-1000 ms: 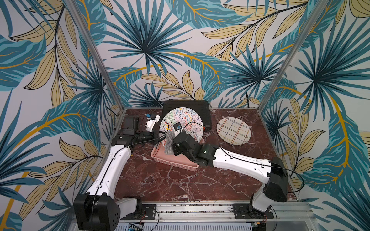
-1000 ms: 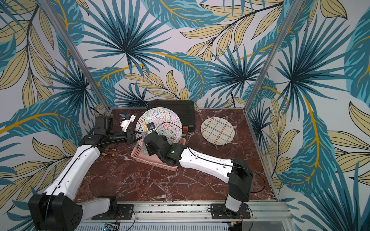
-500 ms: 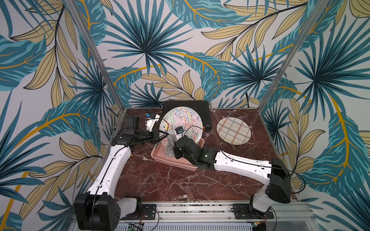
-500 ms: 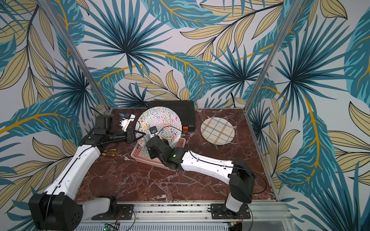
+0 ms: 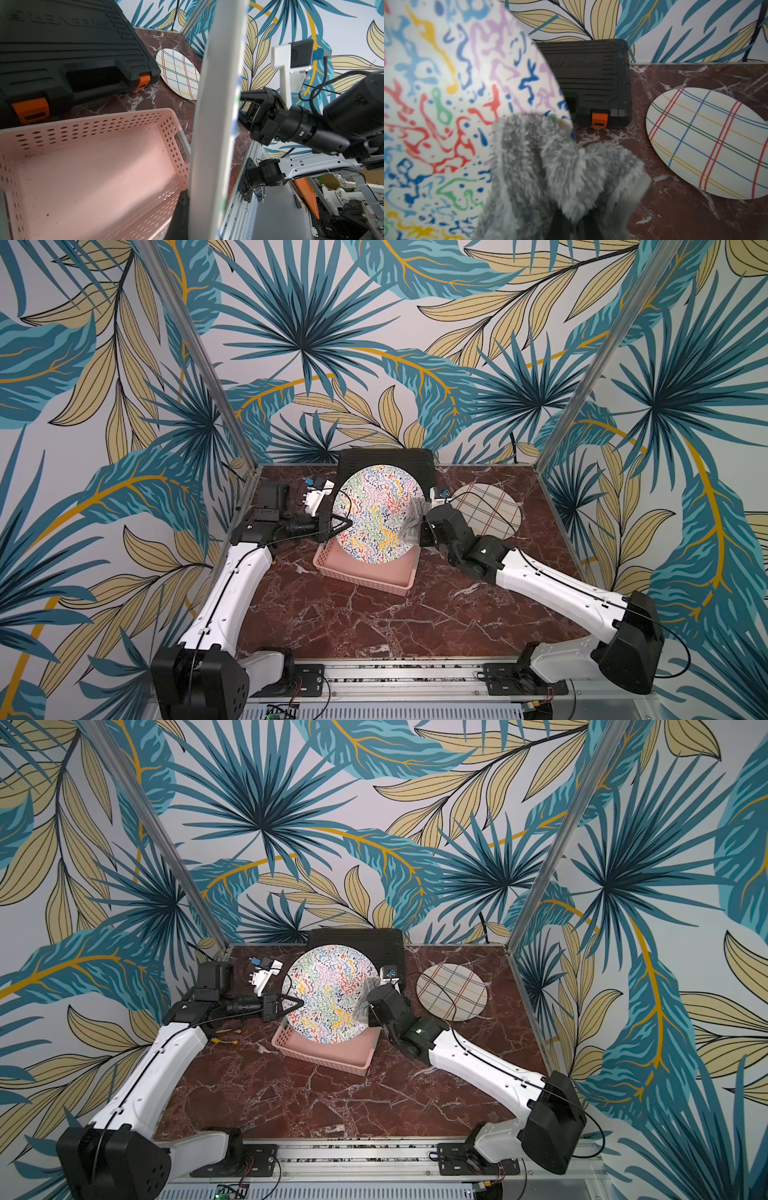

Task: Wipe the wet plate dry
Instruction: Wipe the plate with towel.

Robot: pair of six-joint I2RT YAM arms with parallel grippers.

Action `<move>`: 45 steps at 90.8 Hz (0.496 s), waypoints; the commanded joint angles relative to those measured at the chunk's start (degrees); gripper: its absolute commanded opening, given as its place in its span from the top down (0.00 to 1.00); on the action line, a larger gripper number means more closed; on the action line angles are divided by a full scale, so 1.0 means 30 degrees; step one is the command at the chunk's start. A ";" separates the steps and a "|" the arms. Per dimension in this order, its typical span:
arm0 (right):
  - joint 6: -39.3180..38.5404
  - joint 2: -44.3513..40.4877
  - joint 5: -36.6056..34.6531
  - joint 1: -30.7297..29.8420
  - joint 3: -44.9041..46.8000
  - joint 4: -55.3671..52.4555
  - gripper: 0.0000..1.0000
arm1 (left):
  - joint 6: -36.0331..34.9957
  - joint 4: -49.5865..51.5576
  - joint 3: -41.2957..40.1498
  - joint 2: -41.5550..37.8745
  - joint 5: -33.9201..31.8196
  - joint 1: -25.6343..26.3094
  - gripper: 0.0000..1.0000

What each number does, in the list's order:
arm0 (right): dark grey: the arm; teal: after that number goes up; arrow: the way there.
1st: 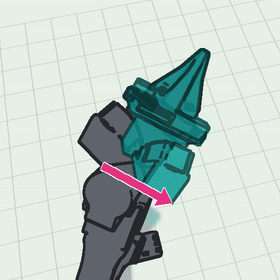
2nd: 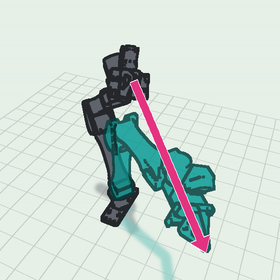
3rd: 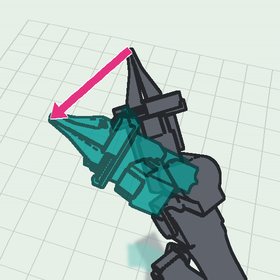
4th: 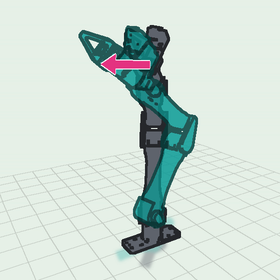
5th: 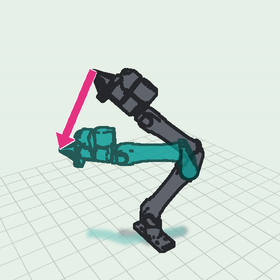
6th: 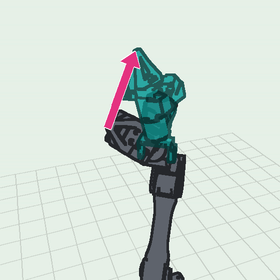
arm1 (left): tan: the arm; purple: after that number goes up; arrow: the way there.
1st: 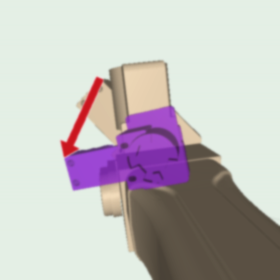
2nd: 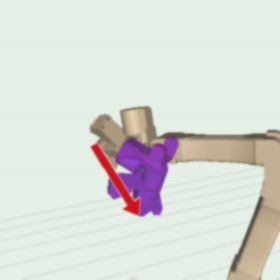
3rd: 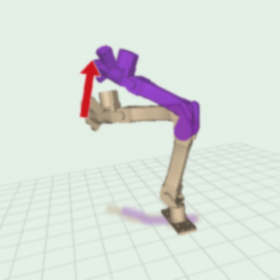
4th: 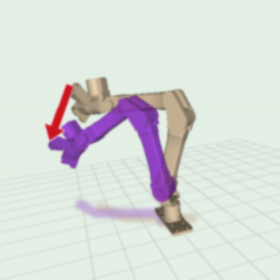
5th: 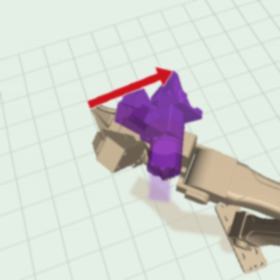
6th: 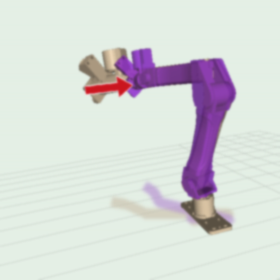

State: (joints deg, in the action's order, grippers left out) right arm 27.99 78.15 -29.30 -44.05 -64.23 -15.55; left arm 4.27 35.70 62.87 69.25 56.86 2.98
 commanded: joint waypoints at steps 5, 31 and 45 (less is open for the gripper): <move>0.0914 -0.0970 0.2088 0.2037 0.0307 -0.1196 1.00 | -0.2339 0.1209 0.1271 -0.0992 0.2900 0.0297 1.00; 0.0556 -0.0070 1.0735 0.5481 -0.7268 -0.5622 1.00 | -0.7667 0.4243 0.1519 -0.1457 -0.0787 0.0808 1.00; 0.1568 0.2213 1.4677 0.5486 -1.0452 -0.5824 1.00 | -0.9746 0.5179 0.2015 -0.1526 -0.2120 0.1727 1.00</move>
State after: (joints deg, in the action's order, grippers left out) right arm 30.35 79.61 1.78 -27.42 -91.72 -28.82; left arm -16.97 48.88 65.91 66.13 52.86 6.13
